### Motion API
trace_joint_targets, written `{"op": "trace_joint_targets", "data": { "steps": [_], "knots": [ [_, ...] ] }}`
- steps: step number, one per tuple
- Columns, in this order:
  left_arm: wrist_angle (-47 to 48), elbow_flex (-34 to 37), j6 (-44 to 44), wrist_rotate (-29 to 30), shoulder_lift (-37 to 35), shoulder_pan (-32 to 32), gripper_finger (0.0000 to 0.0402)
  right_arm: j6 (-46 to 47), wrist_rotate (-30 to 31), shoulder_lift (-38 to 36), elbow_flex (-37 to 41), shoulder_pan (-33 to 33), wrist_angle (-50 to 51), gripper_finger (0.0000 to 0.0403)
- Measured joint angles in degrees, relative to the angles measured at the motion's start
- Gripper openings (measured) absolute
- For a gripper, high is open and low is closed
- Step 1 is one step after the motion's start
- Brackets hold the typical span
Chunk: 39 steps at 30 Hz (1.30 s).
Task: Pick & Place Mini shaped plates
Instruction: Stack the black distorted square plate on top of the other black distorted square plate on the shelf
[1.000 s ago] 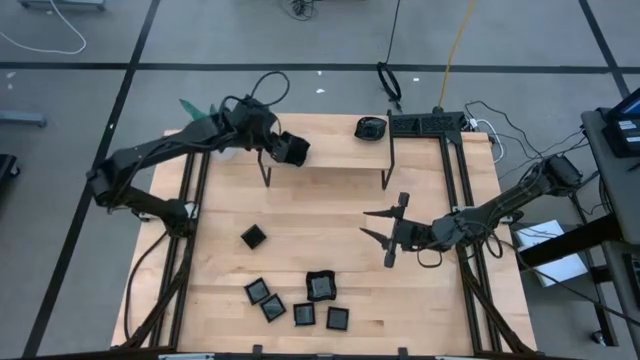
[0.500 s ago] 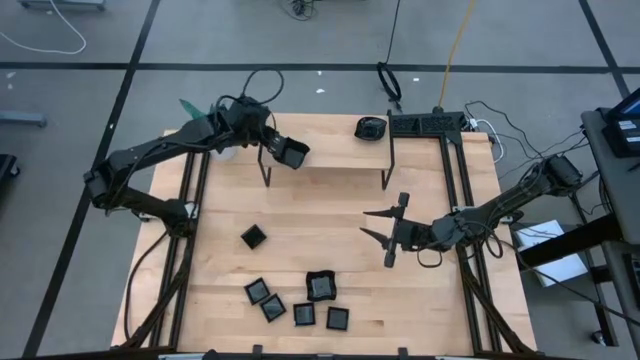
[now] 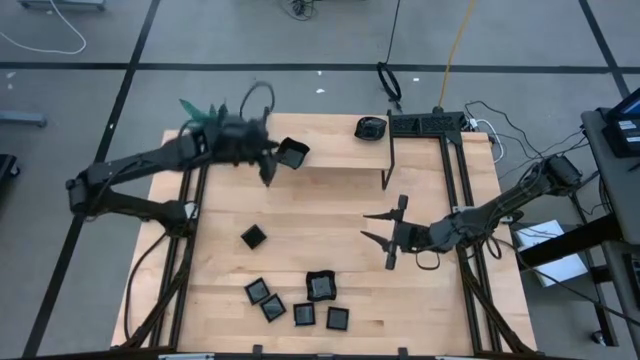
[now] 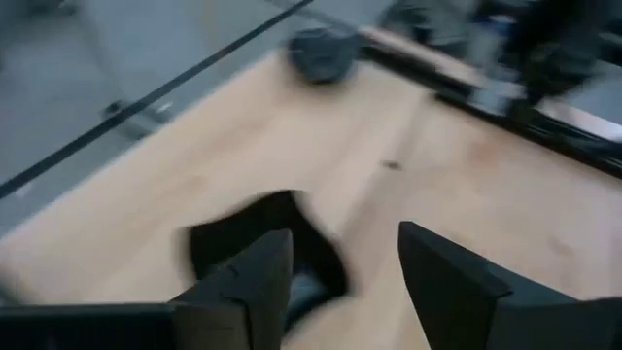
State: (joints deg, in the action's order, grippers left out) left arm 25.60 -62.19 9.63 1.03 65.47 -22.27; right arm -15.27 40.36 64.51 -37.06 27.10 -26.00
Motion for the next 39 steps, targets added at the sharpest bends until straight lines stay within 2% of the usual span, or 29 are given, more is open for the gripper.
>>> {"op": "trace_joint_targets", "data": {
  "steps": [4,7,11,13,17,22,27,33,39],
  "knots": [
    [-9.86,10.68,-0.49,0.59,-6.87,5.88,0.0173,3.04,-0.17,0.02,0.00,1.58,3.69,0.0171],
    [-20.68,21.75,1.24,0.58,-12.17,10.79,0.0162,5.92,-0.69,0.67,0.02,2.50,5.02,0.0171],
    [-47.50,37.77,0.81,0.58,-15.49,18.32,0.0157,10.53,-9.24,4.72,-0.61,2.06,4.94,0.0171],
    [-60.63,44.19,-1.40,0.52,-15.62,21.36,0.0160,12.75,-12.96,9.10,-3.64,1.05,7.16,0.0171],
    [-76.14,52.11,-4.87,1.53,-15.21,25.62,0.0161,15.83,-20.97,19.54,-13.97,-1.34,18.58,0.0171],
    [-77.82,54.92,-9.28,8.60,-14.93,31.25,0.0161,15.68,-27.68,31.91,-25.90,-4.23,31.11,0.0171],
    [-78.32,54.81,-11.79,10.34,-12.49,35.75,0.0161,15.80,-33.11,40.04,-31.32,-5.79,33.10,0.0171],
    [-79.06,54.81,-12.13,17.93,-8.48,38.15,0.0161,16.11,-34.53,44.37,-34.13,-7.27,33.10,0.0171],
    [-79.56,54.75,-11.43,18.55,-7.31,38.15,0.0161,16.15,-34.62,46.33,-34.21,-9.16,32.81,0.0171]
  ]
}}
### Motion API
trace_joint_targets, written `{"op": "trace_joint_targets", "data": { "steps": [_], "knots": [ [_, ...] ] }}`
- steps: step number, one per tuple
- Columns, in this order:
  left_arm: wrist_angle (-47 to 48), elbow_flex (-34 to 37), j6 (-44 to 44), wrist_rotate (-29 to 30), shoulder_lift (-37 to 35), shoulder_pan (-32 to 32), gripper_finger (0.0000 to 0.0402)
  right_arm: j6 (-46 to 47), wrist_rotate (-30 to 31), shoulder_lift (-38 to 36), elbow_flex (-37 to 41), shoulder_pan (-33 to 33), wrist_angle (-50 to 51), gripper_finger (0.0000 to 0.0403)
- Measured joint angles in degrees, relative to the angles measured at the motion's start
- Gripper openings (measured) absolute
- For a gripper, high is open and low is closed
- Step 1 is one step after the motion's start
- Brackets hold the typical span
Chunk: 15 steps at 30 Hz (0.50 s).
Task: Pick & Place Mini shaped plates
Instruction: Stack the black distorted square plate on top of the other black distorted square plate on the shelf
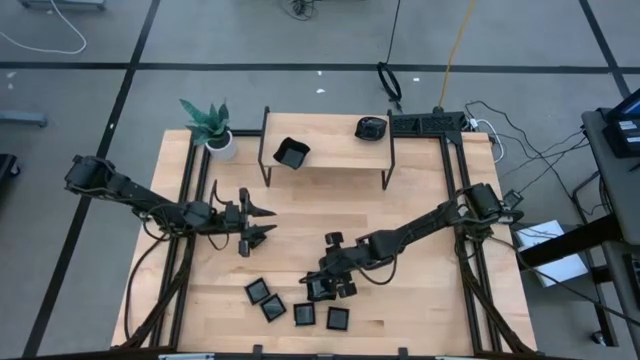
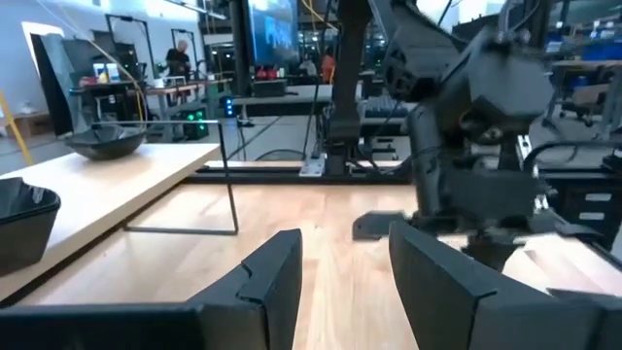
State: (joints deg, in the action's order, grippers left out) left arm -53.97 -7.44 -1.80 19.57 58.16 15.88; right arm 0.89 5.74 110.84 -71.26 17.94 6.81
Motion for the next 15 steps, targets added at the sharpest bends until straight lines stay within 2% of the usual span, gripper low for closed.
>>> {"op": "trace_joint_targets", "data": {
  "steps": [8,15],
  "knots": [
    [-0.13,0.00,0.54,-0.02,-0.03,0.00,0.0161,0.19,-2.36,0.03,0.00,0.05,0.33,0.0165],
    [-0.14,0.00,0.81,-0.07,-0.03,-0.04,0.0161,0.20,-2.64,0.02,0.00,-0.46,0.31,0.0119]
  ]
}}
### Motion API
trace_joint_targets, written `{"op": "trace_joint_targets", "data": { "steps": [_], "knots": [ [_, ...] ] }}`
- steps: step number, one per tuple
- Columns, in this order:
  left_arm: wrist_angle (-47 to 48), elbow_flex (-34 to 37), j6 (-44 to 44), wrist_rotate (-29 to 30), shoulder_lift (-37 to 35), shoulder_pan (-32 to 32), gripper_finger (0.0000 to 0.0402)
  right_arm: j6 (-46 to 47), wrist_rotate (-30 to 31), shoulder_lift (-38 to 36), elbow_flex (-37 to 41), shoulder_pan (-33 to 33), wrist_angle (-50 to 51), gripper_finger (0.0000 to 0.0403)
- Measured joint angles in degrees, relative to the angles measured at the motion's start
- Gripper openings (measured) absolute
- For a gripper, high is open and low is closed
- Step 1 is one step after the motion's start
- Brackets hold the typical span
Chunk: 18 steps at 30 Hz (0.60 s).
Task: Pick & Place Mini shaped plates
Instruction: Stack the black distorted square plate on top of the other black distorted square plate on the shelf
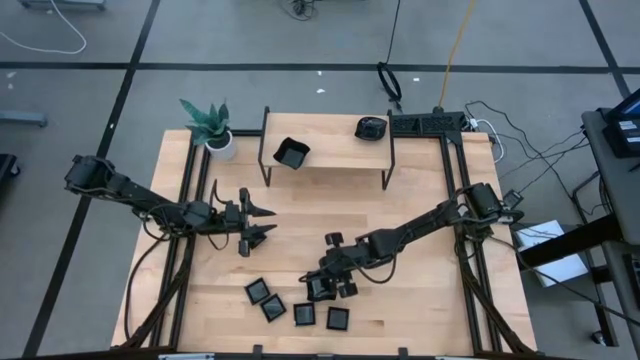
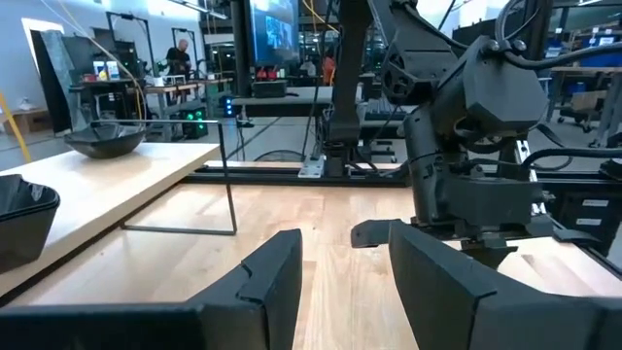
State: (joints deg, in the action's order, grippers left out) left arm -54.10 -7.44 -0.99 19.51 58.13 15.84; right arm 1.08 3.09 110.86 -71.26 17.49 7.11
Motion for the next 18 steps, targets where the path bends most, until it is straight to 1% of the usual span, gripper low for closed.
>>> {"op": "trace_joint_targets", "data": {
  "steps": [5,10,14,18],
  "knots": [
    [0.00,0.00,0.00,-0.04,0.00,0.00,0.0161,0.00,-0.04,0.01,0.00,-0.16,0.00,0.0084],
    [0.02,0.00,0.00,-0.07,0.00,0.00,0.0161,0.00,-0.36,0.00,0.00,-0.16,0.49,0.0061],
    [0.02,-0.02,0.00,-0.07,0.00,0.00,0.0161,0.00,-0.37,0.01,0.02,-0.16,0.79,0.0054],
    [0.02,-0.02,0.00,-0.07,0.00,0.00,0.0161,-0.07,-0.34,0.01,0.02,-0.16,0.95,0.0056]
  ]
}}
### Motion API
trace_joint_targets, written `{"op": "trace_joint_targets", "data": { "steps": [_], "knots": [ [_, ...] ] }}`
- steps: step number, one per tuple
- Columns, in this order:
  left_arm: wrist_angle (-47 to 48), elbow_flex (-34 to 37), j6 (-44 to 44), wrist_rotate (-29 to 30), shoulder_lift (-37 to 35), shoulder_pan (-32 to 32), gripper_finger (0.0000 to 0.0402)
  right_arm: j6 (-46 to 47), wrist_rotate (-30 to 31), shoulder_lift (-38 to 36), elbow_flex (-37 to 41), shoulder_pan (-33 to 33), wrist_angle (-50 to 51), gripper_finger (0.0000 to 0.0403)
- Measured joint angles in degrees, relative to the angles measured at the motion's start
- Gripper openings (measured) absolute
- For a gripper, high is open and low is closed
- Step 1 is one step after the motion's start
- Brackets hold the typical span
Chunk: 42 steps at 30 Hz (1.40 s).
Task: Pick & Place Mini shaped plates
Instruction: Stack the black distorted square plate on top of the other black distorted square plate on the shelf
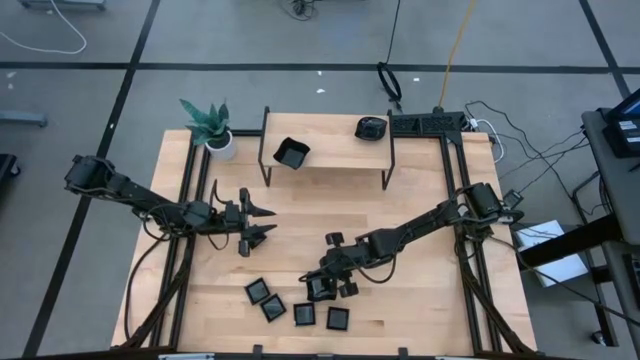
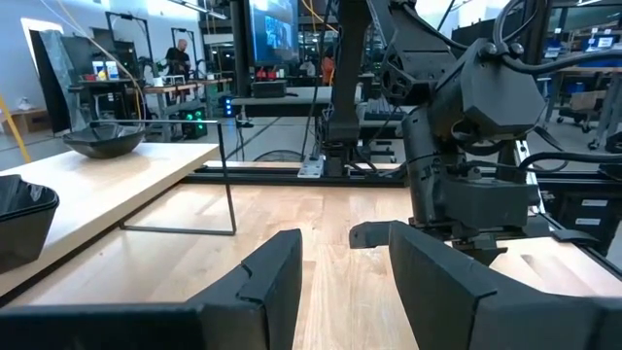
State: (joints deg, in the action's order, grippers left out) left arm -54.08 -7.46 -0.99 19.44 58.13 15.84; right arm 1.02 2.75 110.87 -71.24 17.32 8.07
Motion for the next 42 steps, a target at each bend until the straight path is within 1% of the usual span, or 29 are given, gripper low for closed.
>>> {"op": "trace_joint_targets", "data": {
  "steps": [4,8,10,23,27,32,34,36,39,42],
  "knots": [
    [0.00,0.00,0.03,0.00,0.00,0.00,0.0161,-0.04,0.08,0.00,0.00,0.00,0.01,0.0048],
    [0.00,0.00,0.13,0.00,0.00,0.00,0.0161,-0.86,0.10,0.00,0.00,0.00,-0.03,0.0014],
    [0.02,0.00,0.17,0.00,0.00,0.00,0.0161,-1.54,0.07,-0.02,0.00,0.00,-0.08,0.0005],
    [0.07,0.00,1.07,0.00,0.00,0.00,0.0161,-3.65,0.15,-0.12,0.00,0.00,-0.09,0.0001],
    [0.35,0.00,1.06,0.00,0.00,0.00,0.0161,-4.04,0.42,-2.14,0.07,0.00,0.14,0.0000],
    [0.37,0.00,1.21,0.00,-0.02,0.00,0.0161,-5.28,0.98,-6.61,0.07,0.22,0.64,0.0000],
    [0.37,-0.01,1.64,0.00,-0.02,0.00,0.0161,-5.85,3.70,-9.03,0.07,0.53,1.59,0.0000],
    [0.37,-0.01,2.23,0.00,-0.02,0.00,0.0161,-6.93,7.85,-11.35,0.07,0.98,2.50,0.0000],
    [0.37,-0.02,2.48,0.00,-0.02,0.00,0.0161,-8.38,15.97,-14.79,0.07,2.00,5.16,0.0000],
    [0.33,0.00,2.56,0.03,-0.02,0.00,0.0161,-9.63,23.69,-18.83,2.11,3.28,3.05,0.0000]
  ]
}}
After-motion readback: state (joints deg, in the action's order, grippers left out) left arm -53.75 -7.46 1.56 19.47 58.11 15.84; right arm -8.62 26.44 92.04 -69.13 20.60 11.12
